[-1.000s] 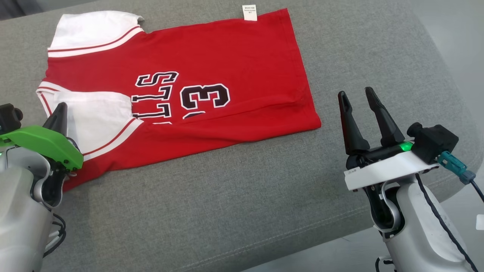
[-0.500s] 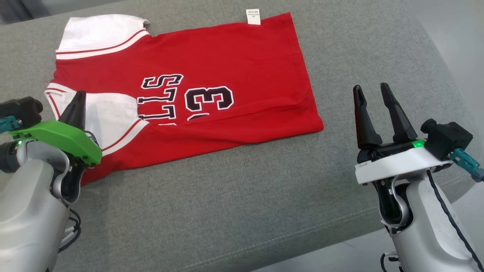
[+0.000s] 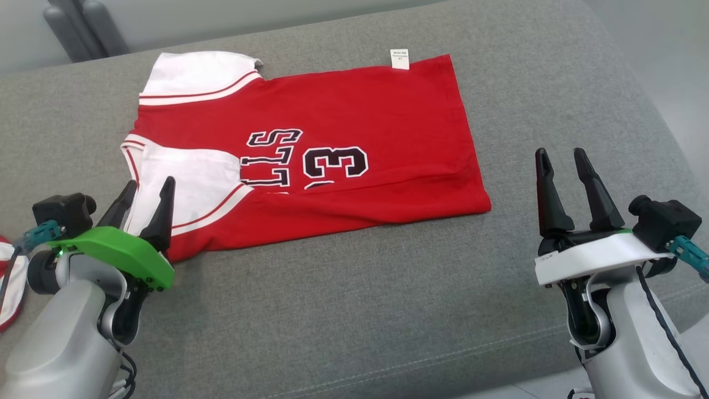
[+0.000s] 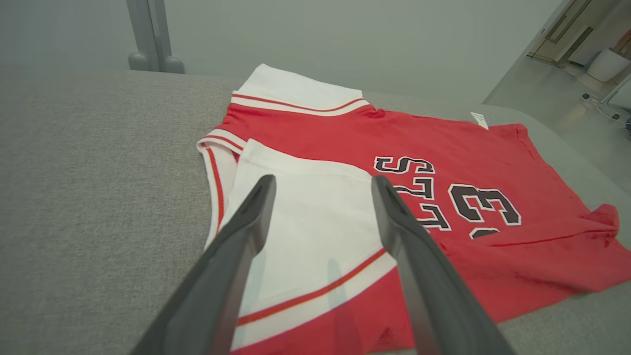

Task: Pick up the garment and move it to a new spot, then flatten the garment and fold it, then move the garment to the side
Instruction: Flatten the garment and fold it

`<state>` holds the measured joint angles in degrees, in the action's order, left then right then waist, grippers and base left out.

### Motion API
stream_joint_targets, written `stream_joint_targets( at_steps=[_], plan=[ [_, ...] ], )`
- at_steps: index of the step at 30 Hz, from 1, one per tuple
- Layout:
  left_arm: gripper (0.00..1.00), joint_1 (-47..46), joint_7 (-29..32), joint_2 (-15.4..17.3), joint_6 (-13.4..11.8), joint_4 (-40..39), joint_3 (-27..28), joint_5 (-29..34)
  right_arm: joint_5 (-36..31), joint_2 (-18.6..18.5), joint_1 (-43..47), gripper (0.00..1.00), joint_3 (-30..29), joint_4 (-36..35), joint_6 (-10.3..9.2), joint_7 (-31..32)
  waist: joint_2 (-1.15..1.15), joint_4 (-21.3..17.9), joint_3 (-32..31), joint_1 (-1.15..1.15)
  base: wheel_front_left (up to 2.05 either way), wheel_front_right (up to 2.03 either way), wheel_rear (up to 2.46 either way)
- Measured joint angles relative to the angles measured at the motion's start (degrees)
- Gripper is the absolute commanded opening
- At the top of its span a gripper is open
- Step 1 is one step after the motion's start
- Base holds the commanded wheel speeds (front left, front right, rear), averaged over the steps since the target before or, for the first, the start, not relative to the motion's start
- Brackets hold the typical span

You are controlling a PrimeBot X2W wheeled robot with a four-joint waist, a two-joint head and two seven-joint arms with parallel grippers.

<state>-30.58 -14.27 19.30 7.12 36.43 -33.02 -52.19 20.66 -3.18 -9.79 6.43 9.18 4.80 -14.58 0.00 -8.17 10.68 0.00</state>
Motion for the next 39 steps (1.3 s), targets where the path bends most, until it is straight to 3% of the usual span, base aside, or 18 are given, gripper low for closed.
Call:
stream_joint_targets(
  at_steps=[12, 21, 26, 39],
  plan=[
    [1.0, 6.0, -0.15, 1.53, -0.3, -9.37, 11.39, 5.14, -0.57, 0.11, 2.38, 1.0, -1.71, 1.22, 0.24, 0.0, 0.0, 1.83, -3.4, 0.0, 0.0, 0.0, 0.0],
    [1.0, 12.49, -0.16, 0.03, -3.38, -17.72, 18.72, 11.76, -1.1, 0.21, 2.95, 1.0, -2.13, 0.24, 0.75, 0.0, 0.0, 2.37, -4.15, 0.0, 0.0, 0.0, 0.0],
    [1.0, 17.13, -0.15, -2.43, -3.64, -20.51, 20.41, 14.46, -1.58, 0.31, 2.96, 1.0, -1.13, 0.05, 1.24, 0.0, 0.0, 2.72, -4.26, 0.0, 0.0, 0.0, 0.0],
    [1.0, 21.79, -0.15, -4.47, -3.61, -24.36, 23.87, 17.77, -2.08, 0.33, 3.26, 1.0, -0.75, 0.03, 1.58, 0.0, 0.0, 3.04, -4.2, 0.0, 0.0, 0.0, 0.0]
  ],
)
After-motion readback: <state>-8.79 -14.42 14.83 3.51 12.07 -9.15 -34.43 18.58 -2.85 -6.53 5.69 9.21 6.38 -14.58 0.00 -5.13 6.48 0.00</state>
